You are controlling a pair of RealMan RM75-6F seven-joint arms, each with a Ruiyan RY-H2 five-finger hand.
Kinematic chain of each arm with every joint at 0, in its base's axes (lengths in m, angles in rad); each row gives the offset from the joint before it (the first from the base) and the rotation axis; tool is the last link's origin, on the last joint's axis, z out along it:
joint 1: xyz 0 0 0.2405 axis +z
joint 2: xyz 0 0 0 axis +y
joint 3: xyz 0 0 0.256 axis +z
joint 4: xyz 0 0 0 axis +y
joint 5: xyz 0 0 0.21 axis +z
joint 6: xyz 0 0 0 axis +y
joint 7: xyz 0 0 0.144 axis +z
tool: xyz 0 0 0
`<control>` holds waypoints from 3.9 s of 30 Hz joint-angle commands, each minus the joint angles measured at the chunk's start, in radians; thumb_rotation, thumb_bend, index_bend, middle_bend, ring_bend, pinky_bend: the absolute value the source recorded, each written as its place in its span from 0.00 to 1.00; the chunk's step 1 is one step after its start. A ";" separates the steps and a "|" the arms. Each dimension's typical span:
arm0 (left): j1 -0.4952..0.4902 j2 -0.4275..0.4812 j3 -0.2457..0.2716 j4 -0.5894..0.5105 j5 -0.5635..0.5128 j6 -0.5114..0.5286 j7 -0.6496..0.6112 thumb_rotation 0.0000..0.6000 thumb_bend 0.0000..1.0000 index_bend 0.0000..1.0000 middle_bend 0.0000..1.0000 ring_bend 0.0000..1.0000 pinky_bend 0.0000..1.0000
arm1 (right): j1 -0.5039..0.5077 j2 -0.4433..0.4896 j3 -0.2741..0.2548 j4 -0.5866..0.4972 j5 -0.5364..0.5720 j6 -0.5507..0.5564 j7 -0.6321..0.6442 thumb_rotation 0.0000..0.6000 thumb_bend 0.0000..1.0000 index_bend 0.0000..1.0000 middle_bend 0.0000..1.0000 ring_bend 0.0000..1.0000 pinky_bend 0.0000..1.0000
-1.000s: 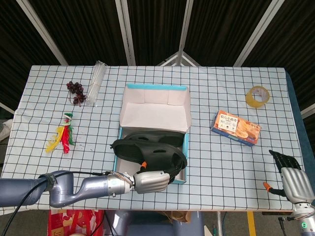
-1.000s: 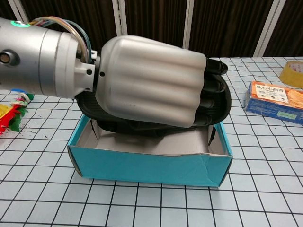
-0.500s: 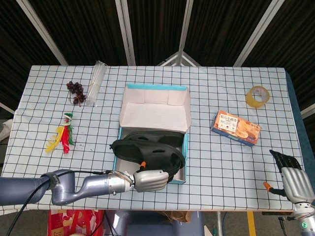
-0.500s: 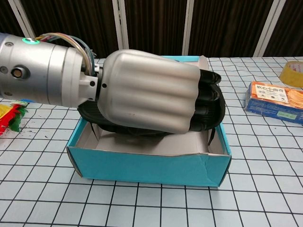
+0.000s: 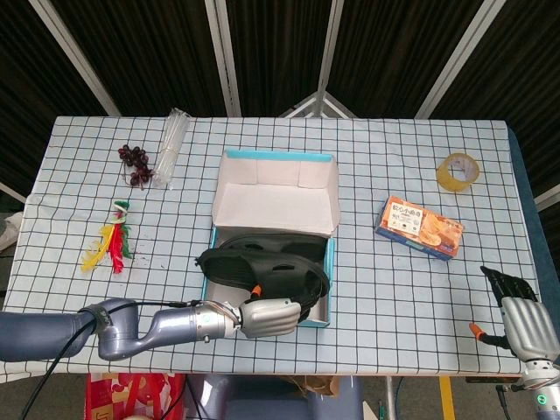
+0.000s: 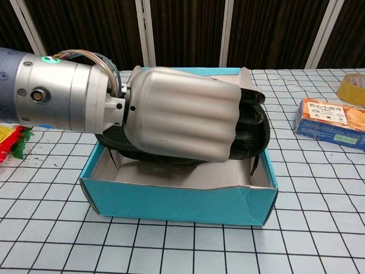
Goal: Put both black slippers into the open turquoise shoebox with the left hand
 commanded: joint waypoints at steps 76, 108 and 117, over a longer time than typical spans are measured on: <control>0.037 -0.128 0.045 0.082 -0.059 0.003 -0.146 1.00 0.52 0.55 0.66 0.20 0.20 | -0.007 -0.002 -0.003 0.003 -0.003 0.006 0.002 1.00 0.24 0.10 0.13 0.12 0.09; 0.023 -0.193 0.062 0.182 -0.078 0.011 -0.201 1.00 0.52 0.49 0.63 0.20 0.21 | -0.012 -0.002 0.000 0.002 0.007 0.011 0.001 1.00 0.23 0.10 0.13 0.12 0.09; 0.026 -0.216 0.082 0.217 -0.077 0.021 -0.240 1.00 0.52 0.49 0.63 0.20 0.22 | -0.012 -0.004 0.002 0.000 0.012 0.012 -0.007 1.00 0.24 0.10 0.13 0.12 0.09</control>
